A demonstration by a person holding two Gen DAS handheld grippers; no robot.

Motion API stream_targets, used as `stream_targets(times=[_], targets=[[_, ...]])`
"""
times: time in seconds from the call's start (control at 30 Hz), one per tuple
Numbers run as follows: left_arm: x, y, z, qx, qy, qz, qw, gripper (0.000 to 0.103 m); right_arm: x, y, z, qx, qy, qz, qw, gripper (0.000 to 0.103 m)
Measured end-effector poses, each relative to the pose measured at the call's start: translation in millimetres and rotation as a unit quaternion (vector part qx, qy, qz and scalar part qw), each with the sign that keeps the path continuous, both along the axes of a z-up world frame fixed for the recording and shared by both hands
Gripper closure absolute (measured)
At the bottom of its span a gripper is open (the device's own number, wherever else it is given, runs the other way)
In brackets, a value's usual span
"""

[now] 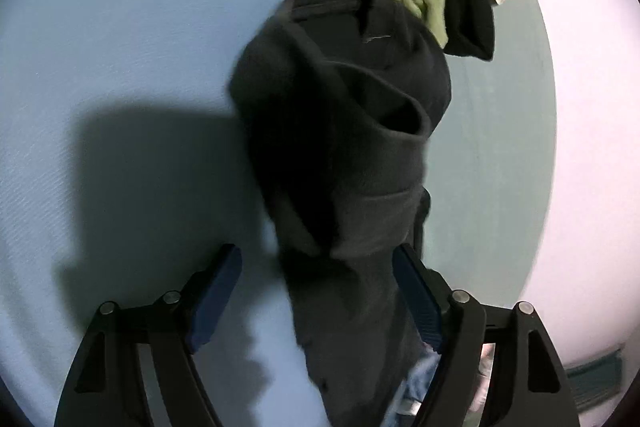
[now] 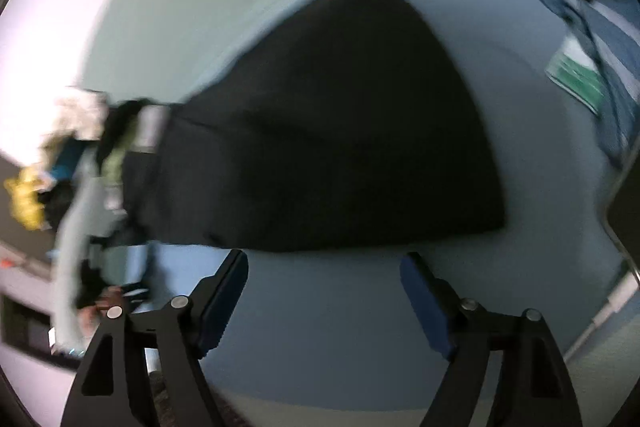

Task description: Fold clothes

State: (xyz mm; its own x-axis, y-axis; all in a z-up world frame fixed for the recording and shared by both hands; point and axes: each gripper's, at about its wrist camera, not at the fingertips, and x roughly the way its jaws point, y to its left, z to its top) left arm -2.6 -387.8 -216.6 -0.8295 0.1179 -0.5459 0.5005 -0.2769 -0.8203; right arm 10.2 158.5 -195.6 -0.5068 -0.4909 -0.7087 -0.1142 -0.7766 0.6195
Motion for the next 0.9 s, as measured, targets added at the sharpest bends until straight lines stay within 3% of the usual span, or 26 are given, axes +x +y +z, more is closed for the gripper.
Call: stream_targets(times=[0.1,0.17,0.23,0.3,0.33,0.37,0.43,0.53,0.7,0.83,0.9], targets=[[-21,8,9,-0.067,-0.033,0.027,0.9969,0.026,-2,4,-4,0.016,-0.015,-0.055,0.998,0.026],[-32,4,13,-0.088,-0.047,0.052,0.9936,0.027,-5,3,-5,0.030,-0.021,-0.083,0.996,0.027],[-39,-3,15,-0.100,-0.070,0.059,0.9908,0.042,-10,-4,-2,0.053,-0.012,-0.090,0.994,0.027],[-44,-13,16,-0.103,-0.094,0.051,0.9889,0.066,-16,-14,0,0.104,-0.006,-0.090,0.990,0.047],[-42,-17,15,-0.095,-0.097,0.045,0.9898,0.070,-18,-22,1,0.142,-0.006,-0.088,0.986,0.080],[-37,-20,19,-0.091,-0.097,0.040,0.9903,0.078,-20,-27,2,0.159,-0.008,-0.083,0.984,0.097],[-21,-24,31,-0.090,-0.089,0.029,0.9916,0.086,-15,-23,12,0.112,-0.001,-0.083,0.990,0.098],[13,-27,53,-0.082,-0.065,0.010,0.9945,0.091,10,-7,55,0.030,0.059,-0.095,0.993,0.100],[74,-34,78,-0.056,-0.041,-0.013,0.9975,0.093,62,14,116,0.032,0.123,-0.089,0.988,0.101],[133,-43,68,-0.038,-0.065,-0.037,0.9965,0.093,113,12,112,0.056,0.082,-0.061,0.993,0.101],[151,-38,45,-0.032,-0.120,-0.053,0.9909,0.093,142,9,89,0.078,0.032,-0.041,0.996,0.100]])
